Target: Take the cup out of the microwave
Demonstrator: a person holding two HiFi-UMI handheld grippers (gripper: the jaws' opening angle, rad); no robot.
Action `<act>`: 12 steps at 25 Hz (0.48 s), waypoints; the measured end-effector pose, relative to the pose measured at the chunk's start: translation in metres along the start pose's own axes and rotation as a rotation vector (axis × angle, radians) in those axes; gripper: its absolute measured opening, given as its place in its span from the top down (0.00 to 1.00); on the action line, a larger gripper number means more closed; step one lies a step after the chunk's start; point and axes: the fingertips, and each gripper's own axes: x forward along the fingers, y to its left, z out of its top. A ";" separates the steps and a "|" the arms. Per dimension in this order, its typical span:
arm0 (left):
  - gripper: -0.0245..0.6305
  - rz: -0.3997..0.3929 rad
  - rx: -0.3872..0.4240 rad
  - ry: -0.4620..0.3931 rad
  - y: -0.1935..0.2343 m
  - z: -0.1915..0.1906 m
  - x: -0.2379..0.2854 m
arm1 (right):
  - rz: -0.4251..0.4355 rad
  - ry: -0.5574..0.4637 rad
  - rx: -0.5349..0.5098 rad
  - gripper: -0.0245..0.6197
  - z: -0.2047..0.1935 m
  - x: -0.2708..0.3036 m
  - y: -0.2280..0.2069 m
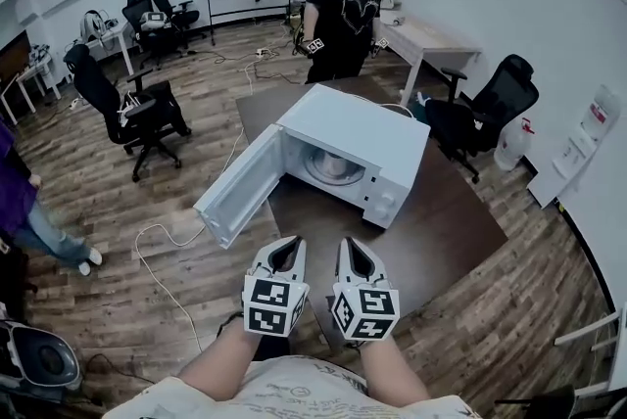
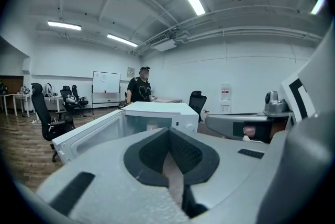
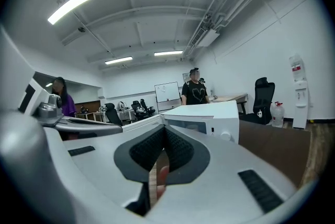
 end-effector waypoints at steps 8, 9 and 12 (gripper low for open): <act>0.95 -0.082 -0.023 0.036 0.027 0.006 0.075 | -0.066 0.042 0.011 0.94 -0.002 0.066 -0.024; 0.95 -0.091 -0.023 0.041 0.032 0.006 0.084 | -0.072 0.052 0.009 0.94 -0.004 0.076 -0.026; 0.95 -0.116 -0.024 0.052 0.048 0.006 0.111 | -0.102 0.072 0.008 0.94 -0.010 0.106 -0.033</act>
